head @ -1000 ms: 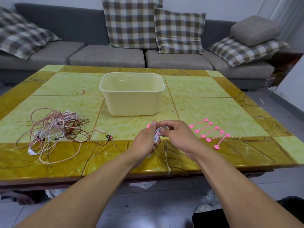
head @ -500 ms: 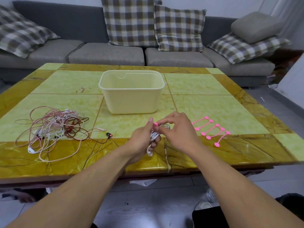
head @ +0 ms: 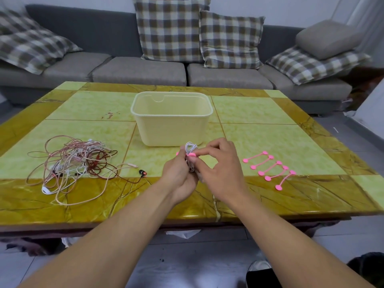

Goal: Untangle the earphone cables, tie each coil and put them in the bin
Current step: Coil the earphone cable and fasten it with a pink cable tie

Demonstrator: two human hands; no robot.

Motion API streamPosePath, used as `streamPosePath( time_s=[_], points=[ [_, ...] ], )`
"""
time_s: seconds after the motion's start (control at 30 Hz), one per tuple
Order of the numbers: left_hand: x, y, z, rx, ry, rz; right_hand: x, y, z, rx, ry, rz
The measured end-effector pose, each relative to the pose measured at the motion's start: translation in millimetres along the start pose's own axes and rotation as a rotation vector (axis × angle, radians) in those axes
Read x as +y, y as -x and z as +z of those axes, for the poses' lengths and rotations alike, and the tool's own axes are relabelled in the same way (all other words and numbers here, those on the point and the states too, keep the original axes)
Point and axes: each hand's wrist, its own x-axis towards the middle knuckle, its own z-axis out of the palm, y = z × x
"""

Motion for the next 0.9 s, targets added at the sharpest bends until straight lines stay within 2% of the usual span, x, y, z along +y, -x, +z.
streamPosePath(
  time_s=[0.1, 0.13, 0.2, 0.3, 0.43, 0.6, 0.73, 0.9],
  points=[
    [4.2, 0.2, 1.4, -0.001, 0.02, 0.056, -18.7, 3.2, 3.6, -0.07, -0.511, 0.511],
    [3.7, -0.3, 1.6, -0.01, 0.029, 0.057, -21.9, 5.0, 6.2, -0.078, -0.639, 0.63],
    [3.7, -0.2, 0.9, -0.033, 0.042, 0.053, -23.2, 5.8, 11.6, -0.079, -0.727, 0.712],
    [3.0, -1.2, -3.2, -0.072, -0.031, 0.042, -21.9, 4.1, 14.9, -0.011, -0.746, 0.693],
    [2.6, -2.3, -9.8, -0.133, -0.089, 0.057, -19.4, 3.8, 13.0, 0.07, -0.68, 0.573],
    [3.5, -4.2, -14.9, -0.215, -0.135, 0.089, -14.4, 5.4, 9.7, 0.071, -0.474, 0.38],
    [1.4, -6.3, -22.1, -0.267, -0.264, 0.065, -14.2, 5.2, 8.2, 0.064, -0.437, 0.274],
    [5.2, 2.2, -21.5, -0.201, -0.467, 0.042, -11.3, 3.5, 0.7, 0.034, -0.367, 0.2]
  ],
)
